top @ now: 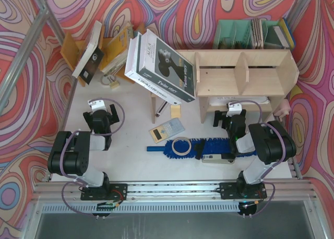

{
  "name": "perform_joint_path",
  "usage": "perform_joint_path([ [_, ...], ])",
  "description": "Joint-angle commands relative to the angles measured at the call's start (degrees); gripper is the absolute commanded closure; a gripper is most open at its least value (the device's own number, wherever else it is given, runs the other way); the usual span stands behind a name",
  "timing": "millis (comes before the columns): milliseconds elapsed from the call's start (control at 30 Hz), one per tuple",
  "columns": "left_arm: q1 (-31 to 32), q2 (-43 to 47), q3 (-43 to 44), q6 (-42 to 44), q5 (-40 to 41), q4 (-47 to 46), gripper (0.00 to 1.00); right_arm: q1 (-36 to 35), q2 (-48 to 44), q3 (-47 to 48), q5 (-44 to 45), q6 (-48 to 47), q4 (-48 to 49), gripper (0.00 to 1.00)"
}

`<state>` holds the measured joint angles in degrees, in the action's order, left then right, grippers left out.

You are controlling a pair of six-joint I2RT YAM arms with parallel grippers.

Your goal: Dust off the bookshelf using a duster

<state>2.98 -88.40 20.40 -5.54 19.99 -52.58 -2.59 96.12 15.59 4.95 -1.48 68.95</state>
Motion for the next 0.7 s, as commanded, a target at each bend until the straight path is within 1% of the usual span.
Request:
perform_joint_path([
  [0,-0.40,0.41,0.51,0.17,0.58,-0.07,0.02,0.37,0.26,3.92,-4.14,-0.55,1.29,0.01],
  [433,-0.35,0.48,0.02,0.30,0.08,-0.68,0.02,0.42,0.30,3.94,-4.20,-0.50,1.29,0.01],
  [567,-0.27,0.94,-3.80,1.17,-1.86,-7.58,0.02,0.60,0.36,4.07,-4.46,-0.34,1.16,0.01],
  [667,0.47,2.45,-6.56,1.63,-0.79,-12.12,0.02,0.77,0.16,3.73,-4.69,-0.65,1.43,0.01],
])
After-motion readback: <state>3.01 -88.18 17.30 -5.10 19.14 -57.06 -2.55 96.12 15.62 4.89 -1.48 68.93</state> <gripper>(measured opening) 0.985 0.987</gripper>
